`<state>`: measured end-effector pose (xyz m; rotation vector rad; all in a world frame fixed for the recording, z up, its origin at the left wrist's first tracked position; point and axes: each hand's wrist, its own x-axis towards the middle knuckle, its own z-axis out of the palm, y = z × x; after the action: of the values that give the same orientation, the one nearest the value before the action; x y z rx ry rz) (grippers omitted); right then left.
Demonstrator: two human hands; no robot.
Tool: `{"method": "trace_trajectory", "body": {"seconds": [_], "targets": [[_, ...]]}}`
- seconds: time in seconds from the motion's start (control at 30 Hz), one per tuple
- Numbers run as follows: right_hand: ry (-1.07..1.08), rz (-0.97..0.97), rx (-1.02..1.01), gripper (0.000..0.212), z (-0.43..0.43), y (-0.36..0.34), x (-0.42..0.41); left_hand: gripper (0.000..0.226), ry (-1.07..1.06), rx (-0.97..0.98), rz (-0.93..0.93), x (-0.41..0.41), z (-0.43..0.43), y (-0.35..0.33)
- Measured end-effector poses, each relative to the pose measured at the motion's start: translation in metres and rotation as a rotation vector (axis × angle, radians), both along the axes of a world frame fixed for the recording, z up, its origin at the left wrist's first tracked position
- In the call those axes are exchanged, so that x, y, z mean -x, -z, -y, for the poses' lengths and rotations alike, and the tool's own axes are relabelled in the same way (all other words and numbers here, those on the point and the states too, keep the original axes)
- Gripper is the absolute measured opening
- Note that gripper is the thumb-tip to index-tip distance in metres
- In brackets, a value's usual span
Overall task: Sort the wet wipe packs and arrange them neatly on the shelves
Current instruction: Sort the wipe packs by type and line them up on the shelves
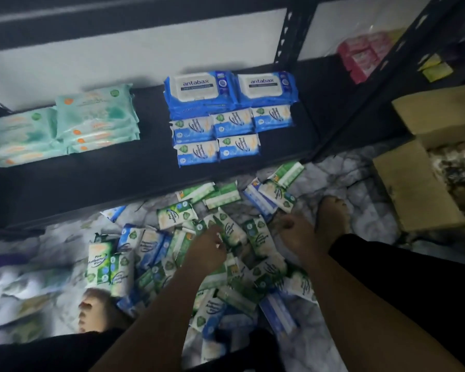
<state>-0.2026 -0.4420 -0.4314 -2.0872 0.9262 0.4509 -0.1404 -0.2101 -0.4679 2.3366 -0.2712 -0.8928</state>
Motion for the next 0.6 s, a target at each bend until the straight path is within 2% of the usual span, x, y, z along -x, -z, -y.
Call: {"method": "trace_trajectory", "body": {"seconds": [0.1,0.2,0.3,0.4,0.47,0.53,0.6], "targets": [[-0.097,-0.06,0.013,0.013,0.003,0.011,0.019,0.029,0.072,-0.08,-0.006,0.001,0.007,0.01],[-0.17,-0.135,0.056,0.038,0.005,0.039,0.055,0.041,0.125,-0.054,-0.029,0.003,0.012,0.018],[-0.281,-0.282,0.02,0.041,-0.006,0.049,0.085,0.034,0.195,-0.115,0.038,0.005,0.016,0.023],[-0.399,-0.494,-0.055,0.04,-0.024,0.054,0.112,0.018,0.233,-0.066,0.284,0.017,0.011,0.024],[-0.389,-0.552,-0.054,0.039,-0.032,0.061,0.128,0.014,0.261,-0.028,0.443,0.032,0.002,0.019],[-0.352,-0.488,-0.026,0.046,-0.041,0.064,0.143,0.03,0.334,-0.128,0.453,0.051,-0.01,0.008],[-0.297,-0.436,0.001,0.058,-0.053,0.056,0.153,0.042,0.411,-0.298,0.342,0.072,-0.024,0.001]]}}
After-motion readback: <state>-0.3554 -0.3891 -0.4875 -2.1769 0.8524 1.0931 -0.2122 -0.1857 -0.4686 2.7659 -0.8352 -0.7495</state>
